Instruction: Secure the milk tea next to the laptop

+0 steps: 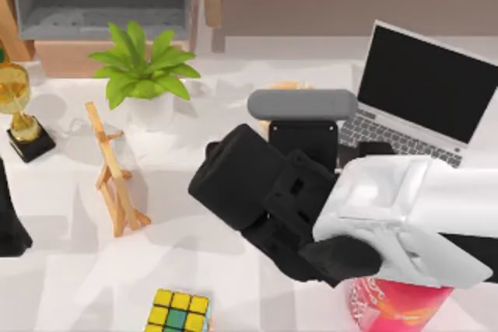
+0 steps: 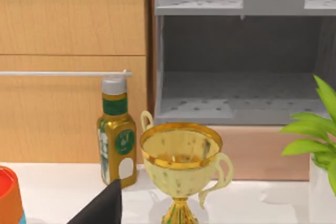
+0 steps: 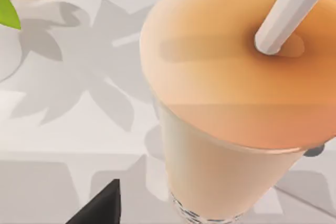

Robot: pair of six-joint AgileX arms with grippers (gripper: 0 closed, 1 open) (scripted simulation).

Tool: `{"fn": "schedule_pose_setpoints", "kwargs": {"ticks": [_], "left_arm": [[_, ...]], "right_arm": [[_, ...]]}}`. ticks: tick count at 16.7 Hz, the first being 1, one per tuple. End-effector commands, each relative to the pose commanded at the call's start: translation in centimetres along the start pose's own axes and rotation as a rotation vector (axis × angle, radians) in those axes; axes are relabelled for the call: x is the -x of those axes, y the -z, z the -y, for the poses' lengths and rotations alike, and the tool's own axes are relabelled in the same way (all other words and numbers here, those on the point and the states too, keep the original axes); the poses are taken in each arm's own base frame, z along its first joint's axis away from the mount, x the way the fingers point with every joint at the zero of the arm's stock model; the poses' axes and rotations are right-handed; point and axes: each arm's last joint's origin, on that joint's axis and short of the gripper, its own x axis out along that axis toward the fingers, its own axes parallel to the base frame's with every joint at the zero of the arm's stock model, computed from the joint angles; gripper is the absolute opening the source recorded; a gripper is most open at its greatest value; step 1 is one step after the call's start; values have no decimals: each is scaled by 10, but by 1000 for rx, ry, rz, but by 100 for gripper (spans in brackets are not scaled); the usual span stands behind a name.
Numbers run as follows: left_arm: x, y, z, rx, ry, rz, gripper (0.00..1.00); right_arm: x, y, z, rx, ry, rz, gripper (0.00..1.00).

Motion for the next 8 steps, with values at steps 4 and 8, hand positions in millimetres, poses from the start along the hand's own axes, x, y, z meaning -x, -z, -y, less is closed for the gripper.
{"fn": "schedule_pose_setpoints", "kwargs": {"ticks": [4, 8], "left_arm": [[0, 0, 0, 0, 0, 0, 100], [0, 0, 0, 0, 0, 0, 100]], "right_arm": [[-10, -1, -1, -1, 0, 0, 100], [-47, 0, -4, -1, -1, 1, 100]]}}
